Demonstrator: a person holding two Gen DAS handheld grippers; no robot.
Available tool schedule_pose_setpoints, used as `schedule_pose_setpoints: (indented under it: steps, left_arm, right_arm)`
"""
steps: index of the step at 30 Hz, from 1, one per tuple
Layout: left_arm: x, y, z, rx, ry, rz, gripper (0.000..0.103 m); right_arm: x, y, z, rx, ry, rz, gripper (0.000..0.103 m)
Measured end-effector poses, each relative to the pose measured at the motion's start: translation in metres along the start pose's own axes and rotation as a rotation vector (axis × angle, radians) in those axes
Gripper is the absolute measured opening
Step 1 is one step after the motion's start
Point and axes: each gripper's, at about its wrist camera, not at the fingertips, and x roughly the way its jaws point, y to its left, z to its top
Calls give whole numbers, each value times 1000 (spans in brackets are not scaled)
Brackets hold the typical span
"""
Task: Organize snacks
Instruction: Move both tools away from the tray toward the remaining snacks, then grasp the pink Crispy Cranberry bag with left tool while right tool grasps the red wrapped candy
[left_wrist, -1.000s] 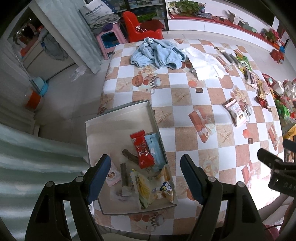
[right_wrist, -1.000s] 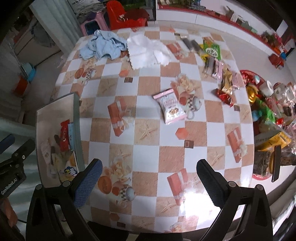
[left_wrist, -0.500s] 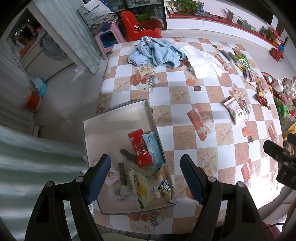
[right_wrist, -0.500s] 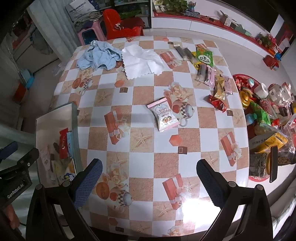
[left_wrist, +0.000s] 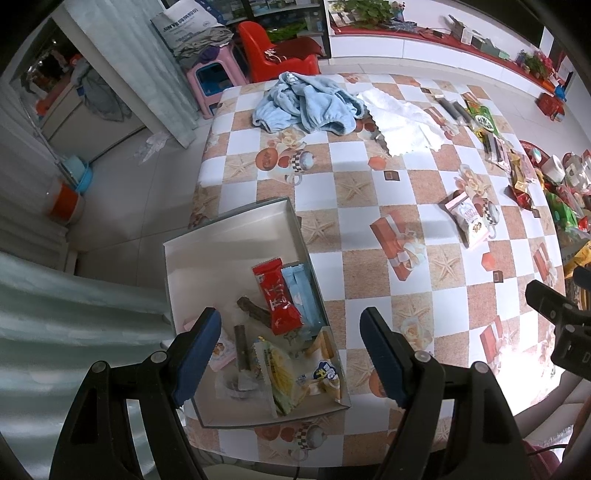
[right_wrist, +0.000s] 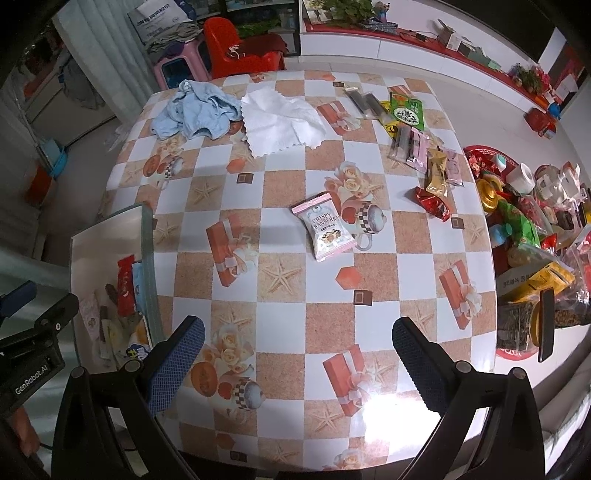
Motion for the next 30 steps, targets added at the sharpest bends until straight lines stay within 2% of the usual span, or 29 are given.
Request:
schedule_pose_setpoints:
  steps: [7,13,20,24,30]
  left_arm:
    - [6,-15,-1,38,18,-15,81]
    - [24,-35,-6,80,87,-55,81]
    - [53,-84,-5,106,190,-123,81]
    - [65,-118,2,92,235,-160,81]
    - [76,-168,21,86,248,-188,81]
  right_arm:
    - [8,-12,-6,35,33,3,102]
    - [40,-44,-25,122,153,22,102]
    - [75,-97,-47,206,274,8,102]
    - [87,-126,-42,187,292,-12,102]
    - [102,-168,-5,118,266,-46,102]
